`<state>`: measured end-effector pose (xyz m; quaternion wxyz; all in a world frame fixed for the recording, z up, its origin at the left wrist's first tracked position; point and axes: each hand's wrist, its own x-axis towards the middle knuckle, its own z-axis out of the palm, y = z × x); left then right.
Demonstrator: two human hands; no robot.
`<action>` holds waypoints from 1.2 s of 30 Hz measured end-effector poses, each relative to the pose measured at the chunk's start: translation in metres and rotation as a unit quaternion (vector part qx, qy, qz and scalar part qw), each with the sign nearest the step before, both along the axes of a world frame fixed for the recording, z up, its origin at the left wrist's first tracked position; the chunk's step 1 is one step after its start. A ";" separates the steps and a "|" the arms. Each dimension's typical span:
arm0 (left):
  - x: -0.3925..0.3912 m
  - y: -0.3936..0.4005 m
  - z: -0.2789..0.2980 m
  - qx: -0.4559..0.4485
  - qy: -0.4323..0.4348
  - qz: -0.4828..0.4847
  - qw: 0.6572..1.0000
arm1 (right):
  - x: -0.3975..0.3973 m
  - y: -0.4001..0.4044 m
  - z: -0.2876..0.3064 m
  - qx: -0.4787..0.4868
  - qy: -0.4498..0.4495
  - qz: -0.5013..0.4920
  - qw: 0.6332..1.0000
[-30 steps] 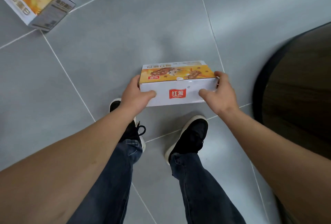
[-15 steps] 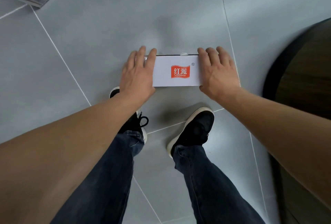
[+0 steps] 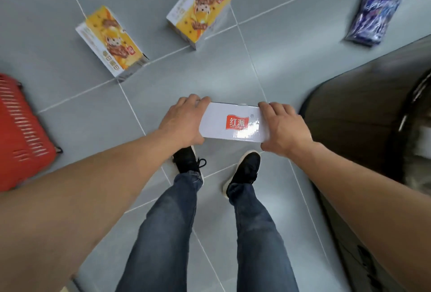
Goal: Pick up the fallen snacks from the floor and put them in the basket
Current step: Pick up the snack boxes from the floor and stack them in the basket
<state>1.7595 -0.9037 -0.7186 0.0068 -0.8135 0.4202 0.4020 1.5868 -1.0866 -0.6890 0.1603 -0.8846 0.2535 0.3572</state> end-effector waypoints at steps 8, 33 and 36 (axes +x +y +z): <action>0.041 0.037 0.208 -0.043 -0.050 0.016 0.998 | 0.040 0.033 0.207 -0.029 -0.072 0.017 0.997; -0.058 0.403 0.498 -0.032 -0.248 0.262 0.932 | 0.076 0.314 0.467 -0.016 -0.241 0.368 0.898; -0.054 0.461 0.506 -0.037 -0.254 0.292 0.921 | 0.092 0.368 0.482 -0.020 -0.254 0.401 0.880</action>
